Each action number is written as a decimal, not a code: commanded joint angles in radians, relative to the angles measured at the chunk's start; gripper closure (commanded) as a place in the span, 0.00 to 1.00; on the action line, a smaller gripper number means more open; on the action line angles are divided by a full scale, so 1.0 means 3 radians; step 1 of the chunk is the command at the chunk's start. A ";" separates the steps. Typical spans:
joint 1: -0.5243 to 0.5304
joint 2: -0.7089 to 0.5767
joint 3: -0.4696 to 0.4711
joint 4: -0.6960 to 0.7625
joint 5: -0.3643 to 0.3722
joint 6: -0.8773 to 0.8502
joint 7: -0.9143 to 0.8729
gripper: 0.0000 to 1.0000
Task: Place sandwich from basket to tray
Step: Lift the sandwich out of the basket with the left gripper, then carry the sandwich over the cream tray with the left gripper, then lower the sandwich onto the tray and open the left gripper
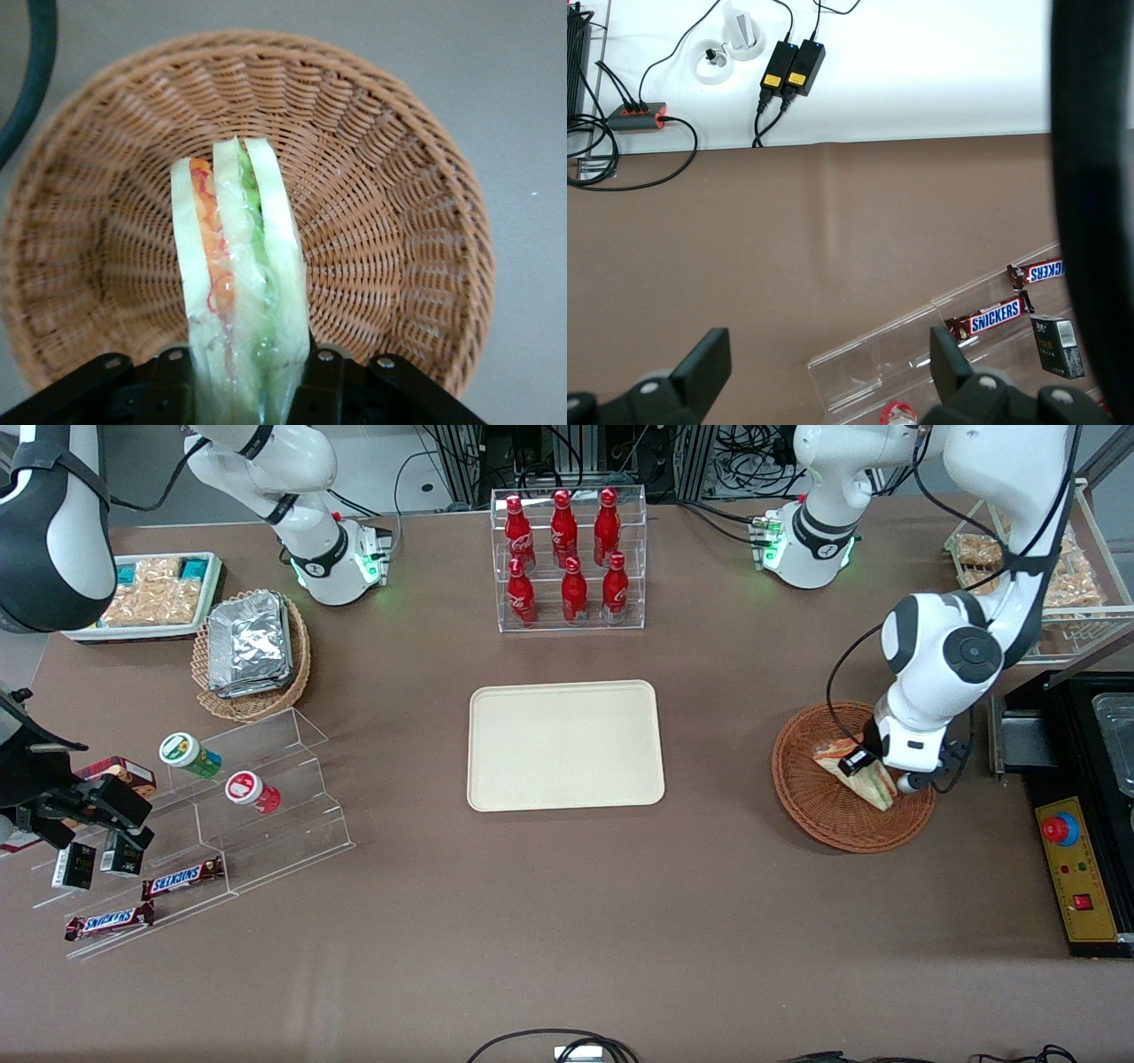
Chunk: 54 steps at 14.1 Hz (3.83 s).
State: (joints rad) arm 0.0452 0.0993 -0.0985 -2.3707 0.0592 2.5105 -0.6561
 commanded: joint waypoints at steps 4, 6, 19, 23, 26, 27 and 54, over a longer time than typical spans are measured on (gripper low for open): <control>-0.0064 -0.0188 -0.0320 0.0906 0.0048 -0.1320 0.0029 1.00; -0.0069 -0.0203 -0.0525 0.1025 0.0048 -0.1450 0.0034 1.00; -0.0074 0.0139 -0.1747 0.1163 0.0420 -0.1148 0.0234 1.00; -0.0236 0.0441 -0.1968 0.1306 0.0605 -0.1143 0.0045 1.00; -0.0329 0.0803 -0.1988 0.1428 0.0957 -0.1113 -0.0287 1.00; -0.0466 0.0916 -0.2018 0.1490 0.1059 -0.1113 -0.0379 1.00; -0.0851 0.1832 -0.1993 0.1577 0.1909 -0.0811 -0.1376 0.33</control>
State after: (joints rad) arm -0.2026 0.6459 -0.6962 -1.9230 0.6092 2.2809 -1.0183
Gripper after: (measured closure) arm 0.344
